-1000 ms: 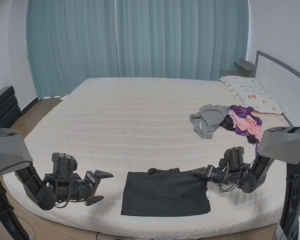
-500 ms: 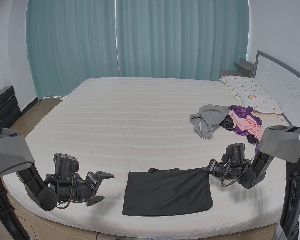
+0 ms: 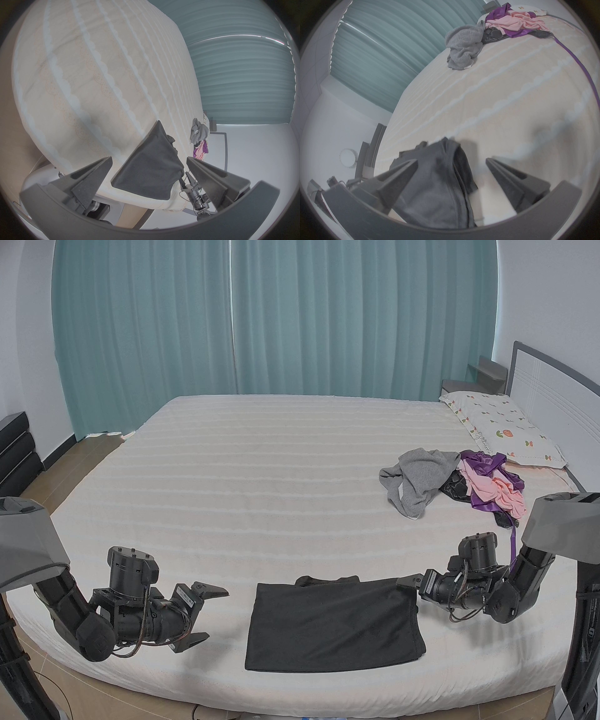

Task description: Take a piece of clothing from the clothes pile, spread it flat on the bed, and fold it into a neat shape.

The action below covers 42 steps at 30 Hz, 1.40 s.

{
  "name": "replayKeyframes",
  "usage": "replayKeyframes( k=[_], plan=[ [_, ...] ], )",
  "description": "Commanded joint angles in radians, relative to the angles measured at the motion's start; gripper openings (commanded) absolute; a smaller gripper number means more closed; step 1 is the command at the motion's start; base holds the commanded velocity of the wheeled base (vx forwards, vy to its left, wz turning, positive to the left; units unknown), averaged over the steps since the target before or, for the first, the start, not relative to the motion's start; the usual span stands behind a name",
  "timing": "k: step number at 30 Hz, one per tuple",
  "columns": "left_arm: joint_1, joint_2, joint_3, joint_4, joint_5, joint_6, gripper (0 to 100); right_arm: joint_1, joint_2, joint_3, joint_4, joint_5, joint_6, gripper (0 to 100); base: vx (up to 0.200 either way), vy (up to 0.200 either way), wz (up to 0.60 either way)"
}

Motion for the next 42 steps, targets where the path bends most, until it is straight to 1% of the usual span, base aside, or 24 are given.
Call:
replayKeyframes(
  k=[1,3,7,9,11,15,16,17,18,19,20,22,34,42],
  plan=[
    [0.0,0.001,0.0,-0.001,0.0,0.0,100,-0.013,-0.112,0.157,-0.007,0.07,-0.067,100,0.0,0.0,0.0],
    [0.001,0.001,0.0,0.0,0.0,0.0,100,-0.001,-0.144,0.237,-0.023,0.082,-0.091,100,0.0,0.0,0.0],
    [0.001,0.001,0.002,0.0,0.0,0.0,100,0.033,-0.166,0.398,-0.114,0.1,-0.134,100,0.0,0.0,0.0],
    [0.001,0.001,0.0,-0.001,0.0,0.0,100,0.039,-0.163,0.431,-0.142,0.103,-0.14,100,0.0,0.0,0.0],
    [0.0,0.001,0.0,0.0,0.0,0.0,100,0.054,-0.129,0.517,-0.25,0.105,-0.142,100,0.0,0.0,0.0],
    [0.0,0.001,0.0,0.0,0.0,0.0,100,0.062,-0.042,0.582,-0.415,0.102,-0.139,100,0.0,0.0,0.0],
    [0.001,0.001,0.0,-0.001,0.0,0.0,100,0.063,-0.036,0.585,-0.427,0.102,-0.139,100,0.0,0.0,0.0],
    [0.0,0.001,0.0,0.0,0.0,0.0,100,0.07,-0.003,0.602,-0.504,0.102,-0.133,100,0.0,0.0,0.0],
    [0.001,0.001,0.0,0.0,0.0,0.0,100,0.074,0.014,0.611,-0.545,0.1,-0.129,100,0.0,0.0,0.0],
    [0.001,0.001,0.0,-0.001,0.0,0.0,100,0.074,0.02,0.612,-0.556,0.1,-0.129,0,0.0,0.0,0.0],
    [0.0,0.001,0.0,-0.001,0.0,0.0,100,0.077,0.053,0.623,-0.591,0.096,-0.129,0,0.0,0.0,0.0],
    [0.0,0.001,0.0,0.0,0.0,0.0,100,0.091,0.075,0.637,-0.611,0.096,-0.131,0,0.0,0.0,0.0],
    [0.0,0.001,0.0,0.0,0.0,0.0,100,0.076,0.06,0.66,-0.626,0.093,-0.128,0,0.0,0.0,0.0],
    [0.0,0.001,0.0,0.0,0.0,0.0,100,0.02,0.024,0.66,-0.625,0.091,-0.134,0,0.0,0.0,0.0]
  ],
)
